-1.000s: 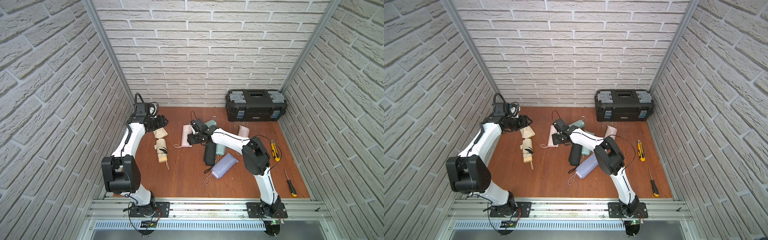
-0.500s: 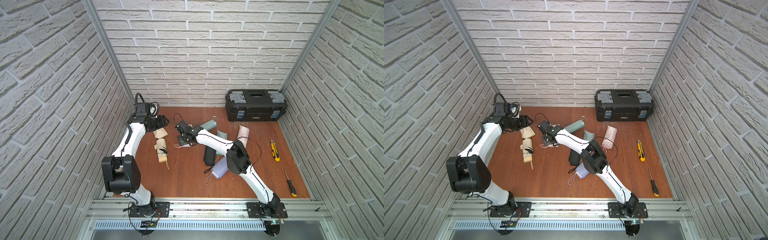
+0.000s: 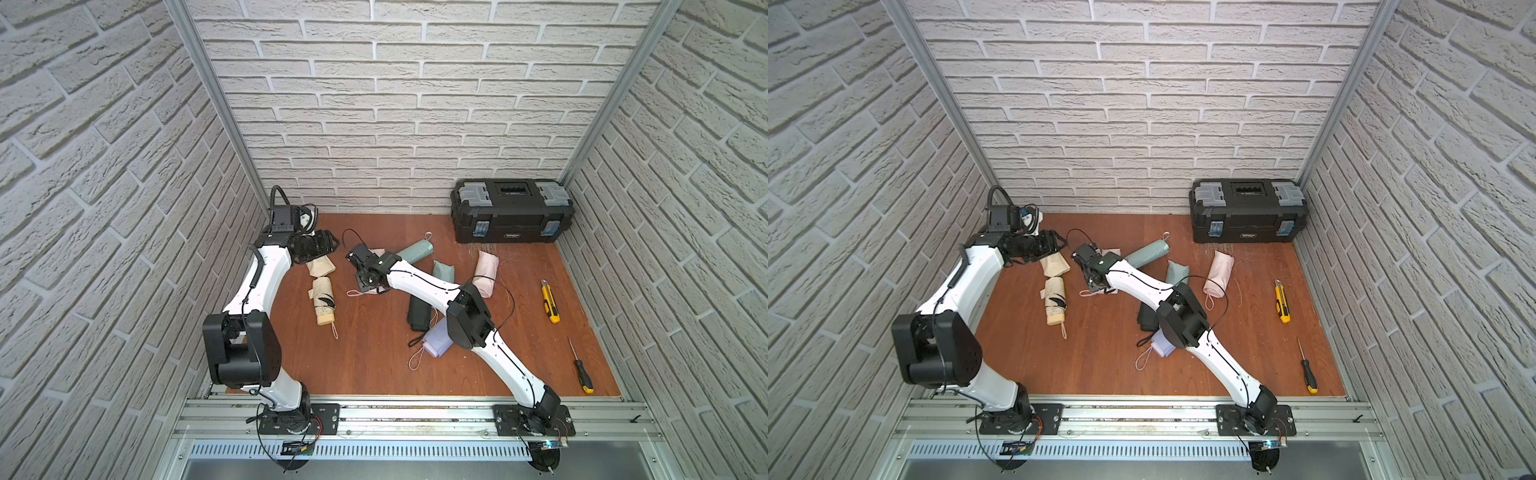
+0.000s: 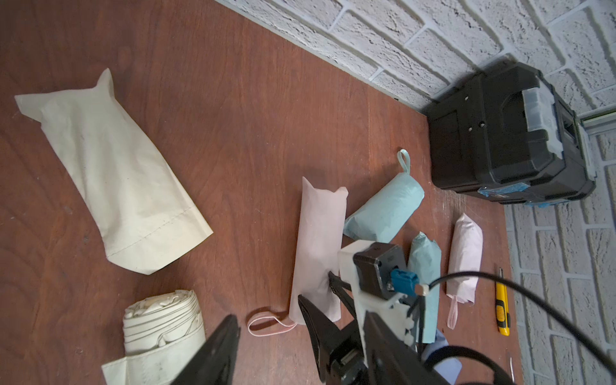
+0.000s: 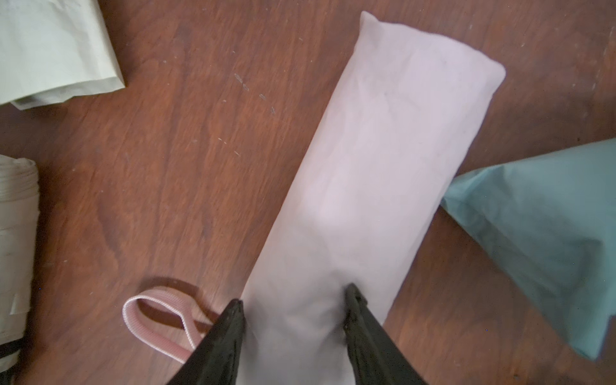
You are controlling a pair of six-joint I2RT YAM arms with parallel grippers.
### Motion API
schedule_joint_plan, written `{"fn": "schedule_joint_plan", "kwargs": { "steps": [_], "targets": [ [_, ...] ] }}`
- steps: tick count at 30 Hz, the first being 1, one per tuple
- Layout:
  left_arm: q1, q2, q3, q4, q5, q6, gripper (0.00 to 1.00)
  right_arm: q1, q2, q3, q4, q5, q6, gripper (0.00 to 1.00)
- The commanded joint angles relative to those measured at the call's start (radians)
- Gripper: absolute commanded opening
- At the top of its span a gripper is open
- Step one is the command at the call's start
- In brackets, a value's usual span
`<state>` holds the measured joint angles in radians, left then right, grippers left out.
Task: Take umbrellas out of sleeves
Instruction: Take out the umbrella from the umbrella sleeve.
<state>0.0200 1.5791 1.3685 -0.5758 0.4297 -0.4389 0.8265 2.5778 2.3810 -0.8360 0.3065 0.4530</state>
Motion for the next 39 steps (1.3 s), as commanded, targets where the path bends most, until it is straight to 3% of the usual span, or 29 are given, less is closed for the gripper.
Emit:
{"fn": "schedule_joint_plan", "kwargs": {
  "steps": [1,10,22,29,35,39],
  "targets": [
    [0.004,-0.028,0.018,0.017,0.017,0.002,0.62,0.011,0.015,0.008,-0.026,0.035,-0.027,0.51],
    [0.007,-0.026,0.017,0.018,0.018,0.003,0.62,0.051,0.016,-0.020,-0.031,0.017,-0.180,0.49],
    [0.006,-0.021,0.018,0.015,0.014,0.007,0.62,0.094,-0.112,-0.310,0.088,0.071,-0.300,0.47],
    [0.007,-0.021,0.017,0.013,0.011,0.009,0.62,0.093,-0.218,-0.480,0.179,0.088,-0.294,0.49],
    [0.006,-0.024,0.017,0.011,0.009,0.011,0.62,0.097,-0.259,-0.489,0.171,0.057,-0.241,0.67],
    [0.006,-0.027,0.017,0.011,0.009,0.011,0.62,0.101,-0.303,-0.495,0.140,0.035,-0.131,0.67]
  ]
}}
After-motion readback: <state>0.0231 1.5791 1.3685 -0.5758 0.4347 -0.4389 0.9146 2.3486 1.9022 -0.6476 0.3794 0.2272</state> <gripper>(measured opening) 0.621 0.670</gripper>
